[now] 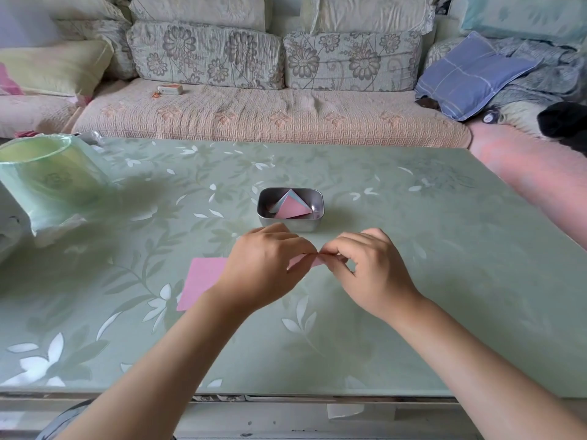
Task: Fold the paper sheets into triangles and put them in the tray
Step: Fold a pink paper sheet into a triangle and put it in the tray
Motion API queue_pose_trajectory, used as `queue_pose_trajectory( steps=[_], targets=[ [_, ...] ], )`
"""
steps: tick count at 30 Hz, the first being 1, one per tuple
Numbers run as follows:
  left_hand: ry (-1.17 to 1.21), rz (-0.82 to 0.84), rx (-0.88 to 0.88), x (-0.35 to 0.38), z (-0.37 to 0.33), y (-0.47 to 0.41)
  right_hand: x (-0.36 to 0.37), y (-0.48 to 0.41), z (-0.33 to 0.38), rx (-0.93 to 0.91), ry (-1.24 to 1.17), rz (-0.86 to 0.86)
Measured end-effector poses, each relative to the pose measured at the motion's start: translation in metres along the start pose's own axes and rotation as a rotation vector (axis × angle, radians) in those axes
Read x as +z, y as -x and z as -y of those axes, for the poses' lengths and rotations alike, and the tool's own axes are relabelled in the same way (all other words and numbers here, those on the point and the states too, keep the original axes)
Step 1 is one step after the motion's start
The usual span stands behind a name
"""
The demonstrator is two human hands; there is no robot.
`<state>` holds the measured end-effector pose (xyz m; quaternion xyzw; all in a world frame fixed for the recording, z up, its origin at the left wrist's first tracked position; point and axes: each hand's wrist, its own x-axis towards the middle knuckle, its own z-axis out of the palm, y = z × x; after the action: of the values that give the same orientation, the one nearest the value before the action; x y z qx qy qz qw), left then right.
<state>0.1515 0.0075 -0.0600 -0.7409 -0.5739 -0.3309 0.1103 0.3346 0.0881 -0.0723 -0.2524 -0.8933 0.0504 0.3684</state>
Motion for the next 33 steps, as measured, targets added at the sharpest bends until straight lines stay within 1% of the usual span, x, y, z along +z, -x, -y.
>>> queue_pose_trajectory(
  steps=[4, 9, 15, 17, 19, 21, 23, 26, 28, 30, 33],
  targets=[
    [0.010, 0.013, -0.039, -0.004, 0.004, 0.000, -0.003, -0.001, -0.001, -0.007, 0.015, -0.002],
    [0.030, 0.114, -0.172, -0.016, 0.019, -0.001, -0.009, -0.002, -0.007, 0.041, -0.012, -0.012],
    [0.008, 0.150, -0.262, -0.030, 0.039, 0.003, -0.011, -0.001, -0.015, 0.079, -0.005, -0.021],
    [-0.019, 0.152, -0.294, -0.032, 0.043, 0.003, -0.010, -0.001, -0.015, 0.076, 0.004, -0.019],
    [-0.090, 0.167, -0.331, -0.033, 0.046, 0.003, -0.009, -0.001, -0.016, 0.073, 0.016, -0.019],
    [-0.159, 0.146, -0.355, -0.032, 0.046, 0.003, -0.009, 0.000, -0.017, 0.079, 0.023, -0.028],
    [-0.178, 0.067, -0.336, -0.030, 0.041, 0.003, -0.010, 0.001, -0.018, 0.082, 0.017, -0.030],
    [-0.141, -0.035, -0.204, -0.024, 0.021, 0.001, -0.009, 0.000, -0.014, 0.060, 0.007, -0.017],
    [-0.076, -0.020, -0.119, -0.019, 0.009, 0.000, -0.007, 0.000, -0.010, 0.042, 0.003, -0.005],
    [-0.068, 0.023, -0.059, -0.013, 0.002, 0.000, -0.006, -0.001, -0.007, 0.041, -0.015, -0.002],
    [-0.065, 0.055, -0.046, -0.005, -0.002, 0.000, -0.005, 0.000, -0.003, 0.052, -0.057, -0.009]
  ],
)
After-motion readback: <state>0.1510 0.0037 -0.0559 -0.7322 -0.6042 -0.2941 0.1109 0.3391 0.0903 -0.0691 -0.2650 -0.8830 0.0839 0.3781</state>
